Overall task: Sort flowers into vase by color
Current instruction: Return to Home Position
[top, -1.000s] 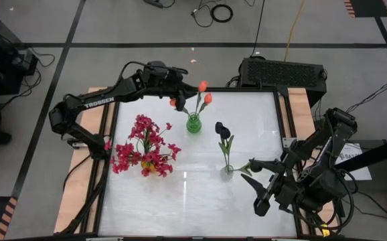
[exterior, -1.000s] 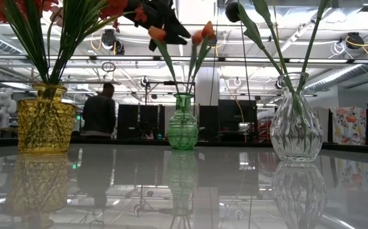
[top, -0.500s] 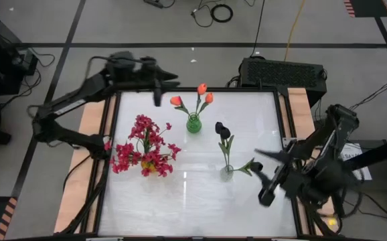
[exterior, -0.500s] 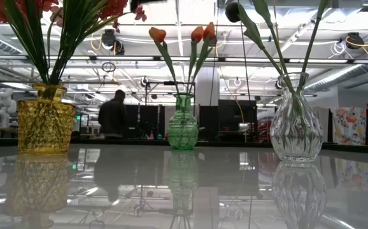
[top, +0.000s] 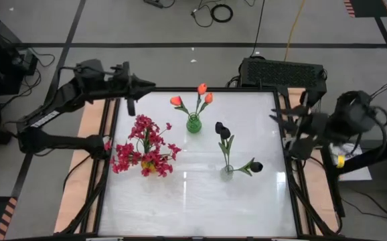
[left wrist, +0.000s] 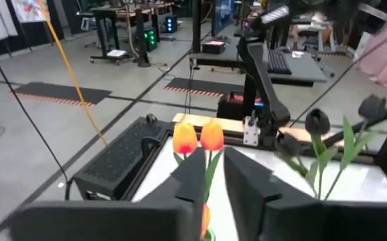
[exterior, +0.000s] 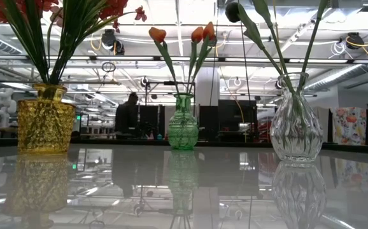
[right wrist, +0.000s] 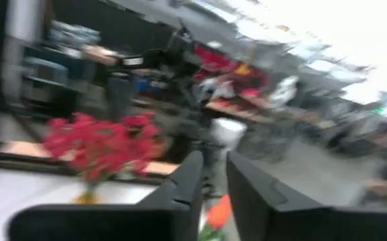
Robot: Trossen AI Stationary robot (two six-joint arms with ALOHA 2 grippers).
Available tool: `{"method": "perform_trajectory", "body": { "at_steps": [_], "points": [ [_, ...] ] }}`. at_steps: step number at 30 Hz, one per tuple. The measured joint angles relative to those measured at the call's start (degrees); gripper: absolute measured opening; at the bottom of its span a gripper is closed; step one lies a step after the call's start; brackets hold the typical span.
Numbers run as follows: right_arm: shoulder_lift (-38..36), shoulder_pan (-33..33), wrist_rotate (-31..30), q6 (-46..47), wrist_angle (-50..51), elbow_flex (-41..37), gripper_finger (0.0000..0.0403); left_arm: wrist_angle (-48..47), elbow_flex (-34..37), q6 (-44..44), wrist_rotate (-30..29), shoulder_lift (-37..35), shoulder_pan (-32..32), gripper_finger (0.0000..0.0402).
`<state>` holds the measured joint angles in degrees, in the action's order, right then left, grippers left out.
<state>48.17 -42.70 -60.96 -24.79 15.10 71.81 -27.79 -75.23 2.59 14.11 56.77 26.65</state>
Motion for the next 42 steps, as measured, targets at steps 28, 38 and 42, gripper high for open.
{"method": "perform_trajectory", "body": {
  "at_steps": [28, 38, 42],
  "points": [
    [-25.0, 5.9, 10.4, 19.6, -0.6, -36.8, 0.0000, 15.9, 39.1, 6.6, -3.1, -25.5, 0.0, 0.0008],
    [-27.7, 5.9, 10.3, 25.4, -0.7, -43.3, 0.0000, 21.1, 46.2, 0.5, -3.8, -32.0, 0.0, 0.0008],
    [-27.7, 5.9, 10.3, 25.6, -1.2, -43.4, 0.0000, 27.0, 46.4, -4.0, -4.2, -33.8, 0.0, 0.0008]
  ]
}}
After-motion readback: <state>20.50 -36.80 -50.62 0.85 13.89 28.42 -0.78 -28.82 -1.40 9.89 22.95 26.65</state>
